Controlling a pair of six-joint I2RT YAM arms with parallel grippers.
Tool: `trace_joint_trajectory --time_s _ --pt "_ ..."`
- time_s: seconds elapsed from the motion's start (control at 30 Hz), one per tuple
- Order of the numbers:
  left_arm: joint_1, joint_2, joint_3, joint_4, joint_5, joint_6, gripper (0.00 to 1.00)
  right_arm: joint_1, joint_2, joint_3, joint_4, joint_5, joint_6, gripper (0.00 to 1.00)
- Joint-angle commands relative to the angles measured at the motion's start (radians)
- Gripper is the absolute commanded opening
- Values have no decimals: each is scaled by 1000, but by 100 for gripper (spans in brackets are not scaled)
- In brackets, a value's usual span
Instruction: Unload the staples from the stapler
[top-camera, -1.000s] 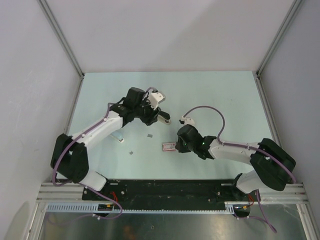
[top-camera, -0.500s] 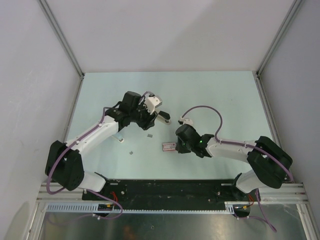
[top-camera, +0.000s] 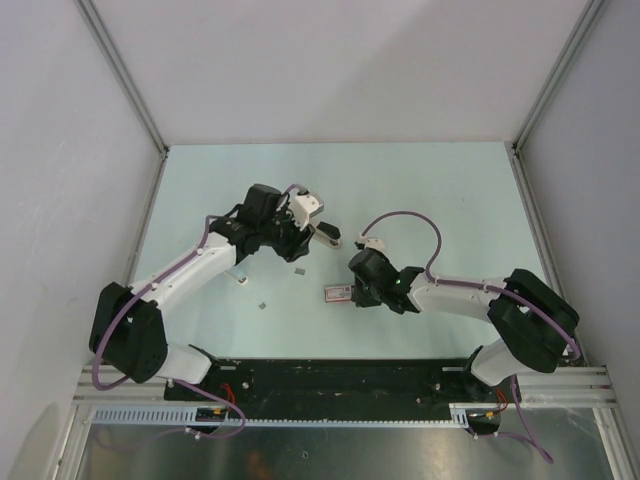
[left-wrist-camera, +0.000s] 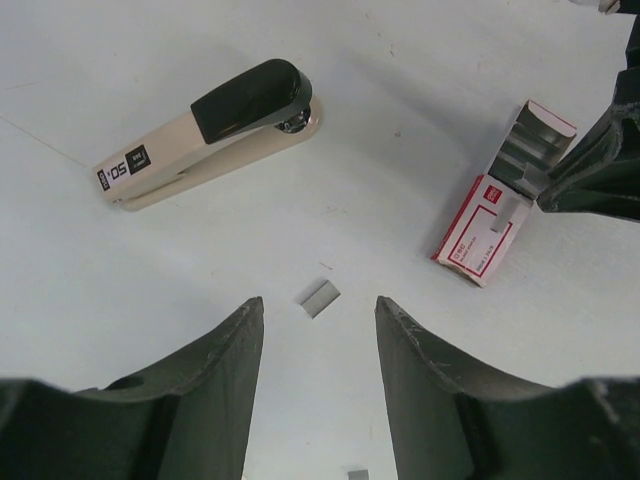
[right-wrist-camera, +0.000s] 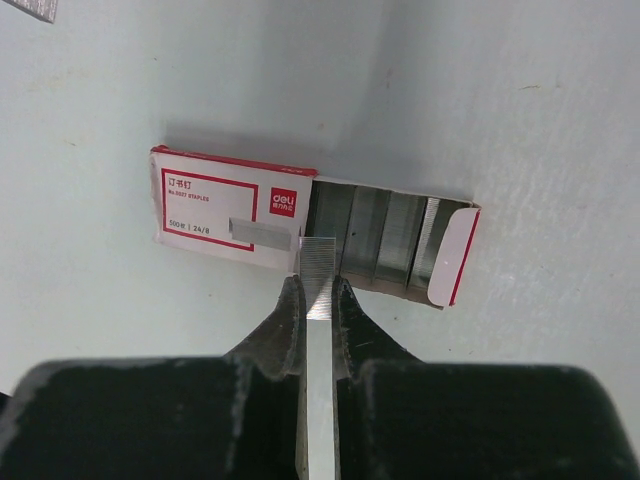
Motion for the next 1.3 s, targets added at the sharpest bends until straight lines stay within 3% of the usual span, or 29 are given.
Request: trace_joint_trajectory --time_s 0.0,0.8,1.13,1.27 --pt "6 -44 -10 6 32 8 54 0 4 36 -13 29 10 4" --pt "5 -55 -29 6 42 11 53 -21 43 58 -13 3 -5 6" --pt "6 -59 -36 6 44 12 53 -21 43 61 -19 5 -2 29" --pt "6 -62 -40 6 45 13 54 -17 39 61 -21 11 -1 33"
